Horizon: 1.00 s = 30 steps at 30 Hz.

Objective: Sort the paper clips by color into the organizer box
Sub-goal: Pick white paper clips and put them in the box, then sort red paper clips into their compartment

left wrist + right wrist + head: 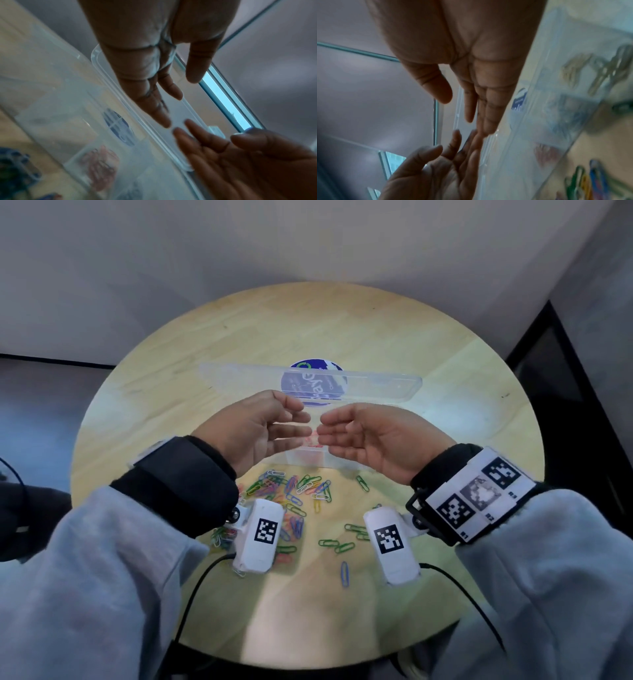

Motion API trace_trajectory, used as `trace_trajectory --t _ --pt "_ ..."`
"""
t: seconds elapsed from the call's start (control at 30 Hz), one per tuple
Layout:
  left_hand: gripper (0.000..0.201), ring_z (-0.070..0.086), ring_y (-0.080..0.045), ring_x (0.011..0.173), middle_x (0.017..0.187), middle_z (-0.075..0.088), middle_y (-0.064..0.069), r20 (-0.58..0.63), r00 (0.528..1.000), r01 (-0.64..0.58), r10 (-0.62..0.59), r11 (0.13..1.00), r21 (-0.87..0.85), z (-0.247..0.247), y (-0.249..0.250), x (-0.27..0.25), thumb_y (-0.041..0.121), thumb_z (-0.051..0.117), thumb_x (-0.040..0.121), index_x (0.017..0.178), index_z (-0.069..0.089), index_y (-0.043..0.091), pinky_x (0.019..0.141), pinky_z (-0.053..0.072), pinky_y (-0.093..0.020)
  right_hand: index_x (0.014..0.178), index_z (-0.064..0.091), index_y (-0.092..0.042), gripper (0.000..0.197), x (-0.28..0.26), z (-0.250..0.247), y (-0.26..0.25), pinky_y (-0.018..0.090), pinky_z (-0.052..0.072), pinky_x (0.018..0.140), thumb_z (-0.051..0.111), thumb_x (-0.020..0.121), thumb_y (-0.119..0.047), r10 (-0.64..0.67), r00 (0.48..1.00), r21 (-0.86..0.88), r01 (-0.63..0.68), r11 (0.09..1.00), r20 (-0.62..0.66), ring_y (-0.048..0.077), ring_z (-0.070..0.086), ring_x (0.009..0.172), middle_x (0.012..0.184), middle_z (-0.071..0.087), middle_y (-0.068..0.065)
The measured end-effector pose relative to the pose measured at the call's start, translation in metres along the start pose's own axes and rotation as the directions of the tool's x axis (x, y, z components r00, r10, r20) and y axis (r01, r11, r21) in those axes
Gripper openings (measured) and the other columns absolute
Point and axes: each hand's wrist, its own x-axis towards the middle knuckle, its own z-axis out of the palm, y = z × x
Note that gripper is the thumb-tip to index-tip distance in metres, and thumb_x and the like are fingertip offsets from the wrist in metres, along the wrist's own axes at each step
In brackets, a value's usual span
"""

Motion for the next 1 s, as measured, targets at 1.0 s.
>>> trace_trajectory --t 1.0 --pt "0.033 0.063 -0.024 0.098 0.108 0.069 -0.008 0.066 0.979 -0.072 -0.194 -0.027 0.997 0.071 -0.078 -0.027 0.031 0.071 0.077 0.104 0.069 0.011 0.07 0.039 -0.025 0.084 0.053 -0.023 0.017 -0.018 -0.023 0.063 0.018 0.03 0.054 0.067 0.079 -0.016 0.1 0.992 -0.996 0.08 -0.042 0.076 0.017 0.047 0.079 0.069 0.041 -0.011"
